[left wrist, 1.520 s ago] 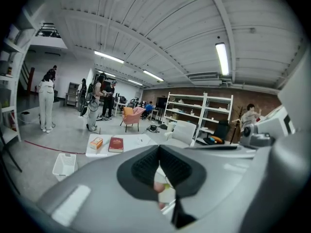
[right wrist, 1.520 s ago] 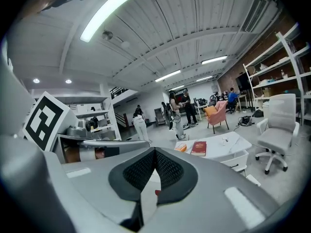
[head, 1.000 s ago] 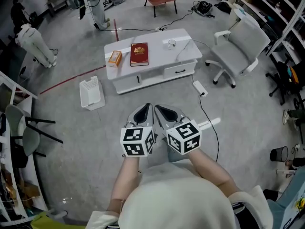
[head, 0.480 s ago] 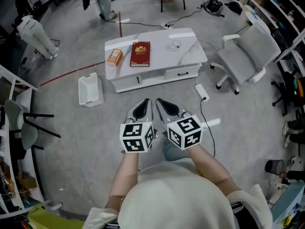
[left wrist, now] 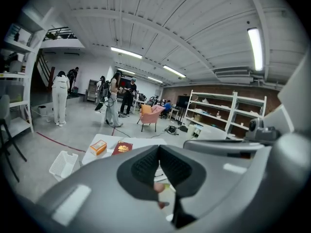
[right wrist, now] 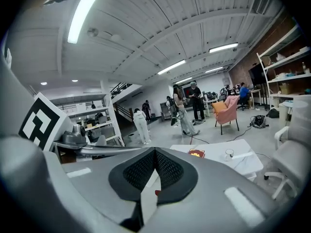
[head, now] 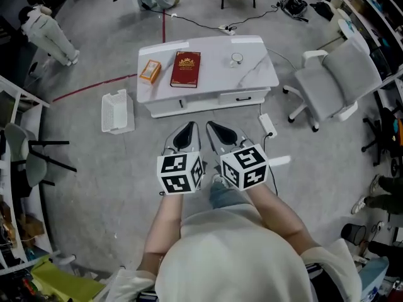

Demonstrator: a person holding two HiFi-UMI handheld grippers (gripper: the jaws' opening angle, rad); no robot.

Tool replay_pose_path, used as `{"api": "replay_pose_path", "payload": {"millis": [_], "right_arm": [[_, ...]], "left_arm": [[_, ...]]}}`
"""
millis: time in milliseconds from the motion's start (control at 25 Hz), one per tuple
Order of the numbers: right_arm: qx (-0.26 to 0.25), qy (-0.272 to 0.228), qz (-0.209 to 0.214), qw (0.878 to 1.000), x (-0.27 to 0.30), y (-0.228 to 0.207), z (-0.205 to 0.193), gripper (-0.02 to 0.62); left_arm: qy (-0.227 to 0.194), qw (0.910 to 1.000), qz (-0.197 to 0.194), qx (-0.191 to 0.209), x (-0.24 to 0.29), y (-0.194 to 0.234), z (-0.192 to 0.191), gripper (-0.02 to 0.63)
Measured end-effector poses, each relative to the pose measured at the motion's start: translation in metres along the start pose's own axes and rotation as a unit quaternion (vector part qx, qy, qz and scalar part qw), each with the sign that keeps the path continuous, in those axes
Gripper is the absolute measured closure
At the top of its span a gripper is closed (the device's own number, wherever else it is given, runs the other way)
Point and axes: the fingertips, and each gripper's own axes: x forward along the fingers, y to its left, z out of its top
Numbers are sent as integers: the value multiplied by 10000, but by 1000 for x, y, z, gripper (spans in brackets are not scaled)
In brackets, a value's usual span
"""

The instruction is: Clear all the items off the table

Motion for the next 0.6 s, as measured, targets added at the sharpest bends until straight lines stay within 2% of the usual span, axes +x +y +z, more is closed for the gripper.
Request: {"api": "replay_pose_path", "payload": {"millis": [280,600], "right_arm": [[-91,31,228,9997,20,-37,14,598],[-61,121,384,9992,35,-62,12,598]], "left_arm": [[-81,9995,300,-75,38,-1,15,595],[-98,9984,539,-148,58,1,17,595]]}}
